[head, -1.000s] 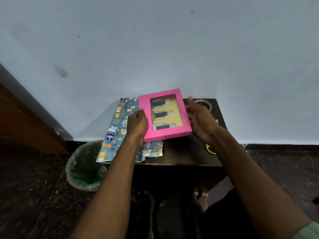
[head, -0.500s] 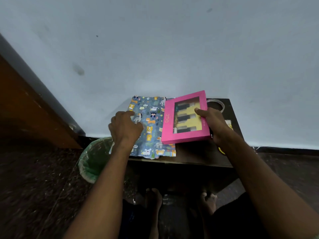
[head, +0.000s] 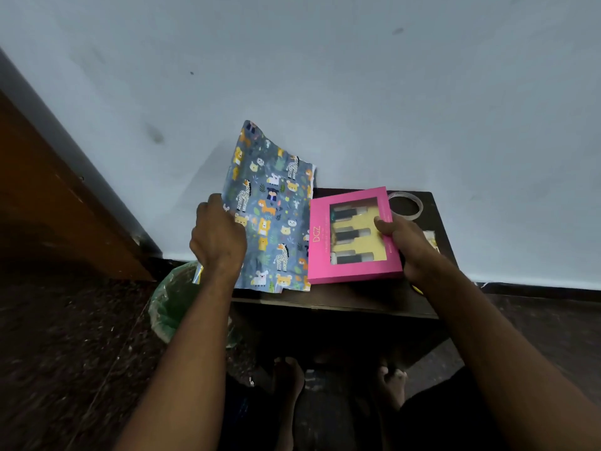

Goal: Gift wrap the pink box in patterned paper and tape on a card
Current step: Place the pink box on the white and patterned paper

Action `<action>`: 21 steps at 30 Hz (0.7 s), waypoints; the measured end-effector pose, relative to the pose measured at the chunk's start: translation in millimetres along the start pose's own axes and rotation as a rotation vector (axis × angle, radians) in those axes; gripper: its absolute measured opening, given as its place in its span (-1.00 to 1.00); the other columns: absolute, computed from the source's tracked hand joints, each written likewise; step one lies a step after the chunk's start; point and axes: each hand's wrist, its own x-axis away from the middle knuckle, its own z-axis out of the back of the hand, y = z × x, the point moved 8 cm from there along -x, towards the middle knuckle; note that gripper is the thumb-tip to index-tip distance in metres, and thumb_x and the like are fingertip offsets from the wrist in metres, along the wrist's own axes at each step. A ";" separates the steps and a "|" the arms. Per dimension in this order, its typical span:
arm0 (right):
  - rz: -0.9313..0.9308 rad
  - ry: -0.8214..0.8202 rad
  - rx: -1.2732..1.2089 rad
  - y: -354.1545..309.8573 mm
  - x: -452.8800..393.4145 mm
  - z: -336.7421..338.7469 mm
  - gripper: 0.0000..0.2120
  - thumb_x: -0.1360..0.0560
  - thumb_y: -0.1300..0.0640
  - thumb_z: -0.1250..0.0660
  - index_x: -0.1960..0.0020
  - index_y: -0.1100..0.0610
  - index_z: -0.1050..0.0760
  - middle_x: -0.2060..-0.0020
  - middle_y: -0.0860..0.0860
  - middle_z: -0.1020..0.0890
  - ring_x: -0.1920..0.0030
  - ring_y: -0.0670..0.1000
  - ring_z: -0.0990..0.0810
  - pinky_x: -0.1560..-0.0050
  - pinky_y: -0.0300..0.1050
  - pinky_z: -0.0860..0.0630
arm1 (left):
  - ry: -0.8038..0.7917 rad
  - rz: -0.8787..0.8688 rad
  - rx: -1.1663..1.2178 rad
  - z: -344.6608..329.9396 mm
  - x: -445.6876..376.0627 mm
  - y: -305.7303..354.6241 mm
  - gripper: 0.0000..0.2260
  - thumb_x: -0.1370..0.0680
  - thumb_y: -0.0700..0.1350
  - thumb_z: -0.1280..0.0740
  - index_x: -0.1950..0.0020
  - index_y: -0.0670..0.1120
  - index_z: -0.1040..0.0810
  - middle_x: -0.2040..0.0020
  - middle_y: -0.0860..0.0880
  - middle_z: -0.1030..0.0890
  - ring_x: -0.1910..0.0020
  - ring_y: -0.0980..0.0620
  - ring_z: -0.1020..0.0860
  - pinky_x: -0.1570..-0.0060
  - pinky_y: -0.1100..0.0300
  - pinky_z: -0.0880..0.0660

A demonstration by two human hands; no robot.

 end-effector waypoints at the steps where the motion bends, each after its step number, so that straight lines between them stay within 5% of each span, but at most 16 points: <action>1: -0.007 0.001 -0.011 0.4 0.9 1.8 -0.72 -0.70 0.09 -0.29 -0.40 0.05 -0.49 -0.09 0.11 -0.74 -0.03 0.19 -0.74 0.07 0.11 -0.69 | -0.003 0.011 0.031 -1.2 -1.6 -3.2 -0.88 -0.71 -0.16 -0.26 -0.23 -0.13 -0.49 -0.21 -0.19 -0.57 -0.13 -0.35 -0.57 0.05 -0.04 -0.35; 4: -0.040 0.020 -0.076 0.6 3.1 9.9 -0.77 -0.69 0.06 -0.31 -0.31 0.08 -0.54 -0.02 0.11 -0.75 0.01 0.20 -0.74 0.07 0.14 -0.69 | -0.118 0.093 0.183 -15.5 -5.3 -17.8 -0.86 -0.72 -0.09 -0.26 -0.20 -0.12 -0.53 -0.15 -0.16 -0.63 -0.11 -0.29 -0.58 0.04 0.02 -0.39; 8: -0.097 0.013 -0.224 1.9 2.9 18.6 -0.72 -0.67 0.07 -0.31 -0.35 0.12 -0.53 -0.09 0.16 -0.75 -0.08 0.26 -0.74 -0.16 0.31 -0.64 | -0.267 0.167 0.431 -33.6 -6.4 -28.8 -0.91 -0.66 -0.13 -0.31 -0.04 -0.07 -0.61 0.02 -0.08 -0.67 -0.02 -0.20 -0.63 0.01 0.01 -0.52; 11: -0.092 -0.025 -0.347 -1.5 4.8 16.6 -0.76 -0.70 0.10 -0.23 -0.31 0.11 -0.54 -0.07 0.14 -0.76 0.00 0.22 -0.77 0.03 0.21 -0.70 | -0.412 0.254 0.590 -48.4 -1.7 -26.0 -0.84 -0.69 -0.19 -0.32 0.09 -0.09 -0.59 0.24 -0.09 -0.58 0.26 -0.12 -0.51 0.21 0.07 -0.46; 16: -0.100 -0.048 -0.441 1.1 6.1 -1.4 -0.73 -0.72 0.10 -0.20 -0.33 0.15 -0.54 -0.08 0.16 -0.75 0.08 0.18 -0.78 0.24 0.13 -0.71 | -0.684 0.232 0.611 -72.3 28.2 4.9 -0.89 -0.72 -0.15 -0.35 -0.02 -0.16 -0.58 0.34 -0.10 -0.55 0.57 0.08 -0.41 0.50 0.26 -0.40; 21: -0.101 -0.011 -0.438 4.4 1.0 -3.7 -0.66 -0.69 0.08 -0.23 -0.41 0.17 -0.51 -0.13 0.16 -0.74 0.03 0.20 -0.77 0.16 0.13 -0.70 | -0.655 0.152 0.530 -89.2 38.7 19.9 -0.85 -0.69 -0.15 -0.39 -0.18 -0.21 -0.58 0.24 -0.11 -0.62 0.53 0.14 -0.50 0.45 0.23 -0.46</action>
